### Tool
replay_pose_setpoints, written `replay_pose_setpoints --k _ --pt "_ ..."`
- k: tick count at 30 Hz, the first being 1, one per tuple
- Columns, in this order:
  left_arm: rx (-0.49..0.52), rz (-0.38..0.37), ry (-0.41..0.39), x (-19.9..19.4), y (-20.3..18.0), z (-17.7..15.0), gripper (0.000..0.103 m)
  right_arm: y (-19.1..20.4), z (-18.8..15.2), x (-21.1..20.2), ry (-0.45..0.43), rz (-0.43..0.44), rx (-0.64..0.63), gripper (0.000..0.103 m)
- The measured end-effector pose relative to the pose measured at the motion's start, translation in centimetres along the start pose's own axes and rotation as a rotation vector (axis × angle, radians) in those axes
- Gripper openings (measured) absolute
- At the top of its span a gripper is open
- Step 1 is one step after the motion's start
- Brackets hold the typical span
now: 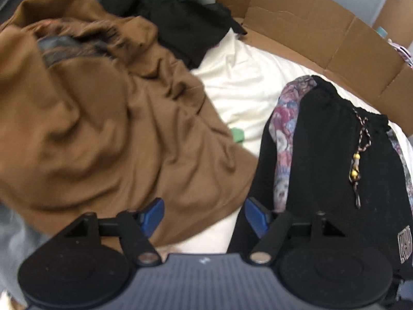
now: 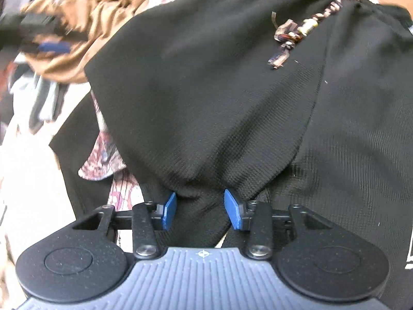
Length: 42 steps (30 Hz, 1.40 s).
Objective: Fold clothes
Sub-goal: 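Move both open grippers over the shorts legs to smooth them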
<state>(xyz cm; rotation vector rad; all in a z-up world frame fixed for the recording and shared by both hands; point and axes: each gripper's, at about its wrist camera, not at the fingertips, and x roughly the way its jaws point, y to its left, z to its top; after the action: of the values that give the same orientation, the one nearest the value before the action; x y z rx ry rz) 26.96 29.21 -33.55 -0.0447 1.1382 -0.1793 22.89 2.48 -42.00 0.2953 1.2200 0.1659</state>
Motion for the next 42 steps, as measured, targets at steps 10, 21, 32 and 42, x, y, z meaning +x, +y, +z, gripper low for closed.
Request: replay_pose_setpoints --k 10,21,32,42 --pt "0.047 -0.085 0.043 -1.6 -1.9 -4.7 0.061 -1.3 -1.3 -3.1 -0.023 0.032 0.127 0.046" --pt "0.038 -0.121 0.113 0.1 -5.2 -11.2 0.063 -3.2 -5.0 -4.9 0.001 0.107 0.274 0.047" --pt "0.088 -0.021 0.055 2.1 -7.3 -14.2 0.067 -2.5 -5.9 -4.1 -0.013 0.157 0.354 0.047" --pt "0.042 -0.033 0.06 0.9 -6.3 -13.8 0.006 -0.9 -6.4 -2.0 0.021 0.197 0.421 0.046"
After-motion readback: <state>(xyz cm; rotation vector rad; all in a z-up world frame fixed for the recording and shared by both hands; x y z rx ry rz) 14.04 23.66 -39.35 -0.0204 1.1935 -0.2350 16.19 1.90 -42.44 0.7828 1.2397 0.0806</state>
